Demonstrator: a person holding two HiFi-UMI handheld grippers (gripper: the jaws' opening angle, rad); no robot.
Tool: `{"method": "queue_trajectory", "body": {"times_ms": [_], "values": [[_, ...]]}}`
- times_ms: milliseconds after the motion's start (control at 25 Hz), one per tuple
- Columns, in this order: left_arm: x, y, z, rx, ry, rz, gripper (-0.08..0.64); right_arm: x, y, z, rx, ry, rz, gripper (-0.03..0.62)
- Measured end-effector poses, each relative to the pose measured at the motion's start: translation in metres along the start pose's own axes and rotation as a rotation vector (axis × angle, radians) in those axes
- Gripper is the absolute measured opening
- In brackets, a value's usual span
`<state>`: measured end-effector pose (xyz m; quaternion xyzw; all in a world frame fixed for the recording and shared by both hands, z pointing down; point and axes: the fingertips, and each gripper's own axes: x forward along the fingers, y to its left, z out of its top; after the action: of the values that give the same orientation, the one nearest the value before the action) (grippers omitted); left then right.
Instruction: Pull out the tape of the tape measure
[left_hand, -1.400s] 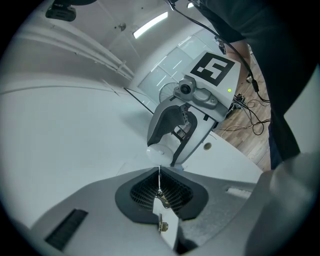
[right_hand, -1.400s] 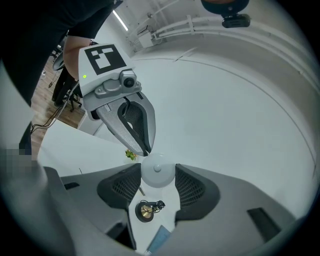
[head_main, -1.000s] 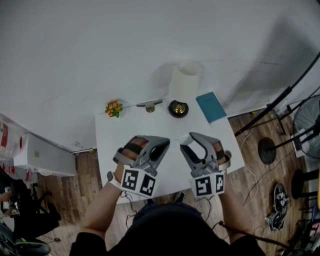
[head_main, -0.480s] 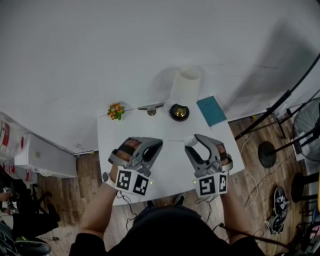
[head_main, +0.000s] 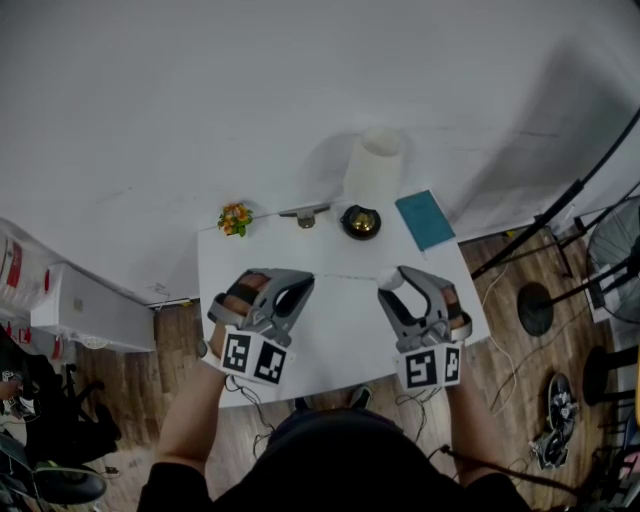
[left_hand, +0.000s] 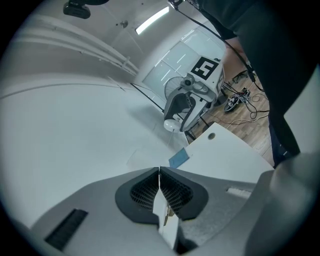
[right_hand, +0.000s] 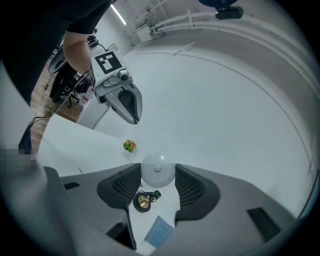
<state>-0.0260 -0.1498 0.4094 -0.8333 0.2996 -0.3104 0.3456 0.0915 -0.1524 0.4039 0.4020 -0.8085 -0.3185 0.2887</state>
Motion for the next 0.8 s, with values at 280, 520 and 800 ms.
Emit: {"method": "queue_trajectory", "body": {"times_ms": [280,520,800], "values": [[-0.009,0.010,-0.011,-0.016,0.021,0.037,0.011,-0.007,-0.017,-0.009,0.022,0.014,-0.037,0.219],[-0.020,0.020,-0.019,-0.017,0.036,0.062,0.011,-0.012,-0.023,-0.011,0.012,0.014,-0.052,0.219],[-0.027,0.025,-0.027,-0.027,0.064,0.085,0.011,-0.016,-0.028,-0.015,0.015,0.018,-0.076,0.219]]}}
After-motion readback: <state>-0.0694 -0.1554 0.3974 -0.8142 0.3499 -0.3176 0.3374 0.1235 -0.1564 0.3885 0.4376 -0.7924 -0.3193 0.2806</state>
